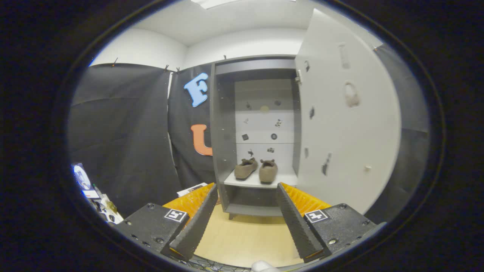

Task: Open the shoe cabinet door, grab the shoes and put them into the shoe cabinet, then close the shoe cabinet door.

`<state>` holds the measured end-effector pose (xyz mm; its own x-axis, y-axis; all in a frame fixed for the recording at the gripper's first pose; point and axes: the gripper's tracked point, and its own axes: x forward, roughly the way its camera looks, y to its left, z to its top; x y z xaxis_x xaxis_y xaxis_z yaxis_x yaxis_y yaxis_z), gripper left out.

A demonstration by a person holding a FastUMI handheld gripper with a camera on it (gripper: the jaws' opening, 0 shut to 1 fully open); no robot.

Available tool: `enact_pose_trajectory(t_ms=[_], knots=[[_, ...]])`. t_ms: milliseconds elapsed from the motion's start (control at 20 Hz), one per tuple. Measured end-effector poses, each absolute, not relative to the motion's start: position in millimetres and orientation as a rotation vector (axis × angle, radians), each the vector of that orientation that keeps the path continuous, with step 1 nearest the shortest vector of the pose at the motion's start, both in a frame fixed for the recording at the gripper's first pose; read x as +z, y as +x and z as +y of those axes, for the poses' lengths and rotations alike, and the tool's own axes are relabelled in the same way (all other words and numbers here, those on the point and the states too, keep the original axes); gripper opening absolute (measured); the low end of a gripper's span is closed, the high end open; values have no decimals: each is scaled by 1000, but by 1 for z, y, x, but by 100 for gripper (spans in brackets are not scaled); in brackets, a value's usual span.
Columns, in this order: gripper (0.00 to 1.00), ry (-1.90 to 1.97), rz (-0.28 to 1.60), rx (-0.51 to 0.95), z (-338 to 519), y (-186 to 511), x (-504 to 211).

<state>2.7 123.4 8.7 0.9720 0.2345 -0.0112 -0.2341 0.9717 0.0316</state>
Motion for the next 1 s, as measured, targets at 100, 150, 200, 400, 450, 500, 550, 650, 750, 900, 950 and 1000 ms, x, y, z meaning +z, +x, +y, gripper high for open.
enact_pose_trajectory(t_ms=[100, 150, 200, 400, 450, 500, 550, 650, 750, 900, 950, 1000], knots=[[99, 37, 18, 175, 86, -20, 8], [99, 43, 14, 141, 65, -28, 7], [99, 52, 13, 102, 43, -35, 8], [99, 87, -22, -27, -48, -46, 8], [99, 98, -27, -47, -68, -43, 7], [99, 109, -29, -58, -86, -39, 7], [99, 118, -32, -60, -103, -34, 8], [99, 122, -15, -34, -120, -16, 11], [99, 112, -1, 12, -128, 4, 10], [99, 100, 16, 119, -122, 28, 7], [99, 99, 22, 155, -118, 34, 6], [99, 101, 27, 197, -112, 40, 6]])
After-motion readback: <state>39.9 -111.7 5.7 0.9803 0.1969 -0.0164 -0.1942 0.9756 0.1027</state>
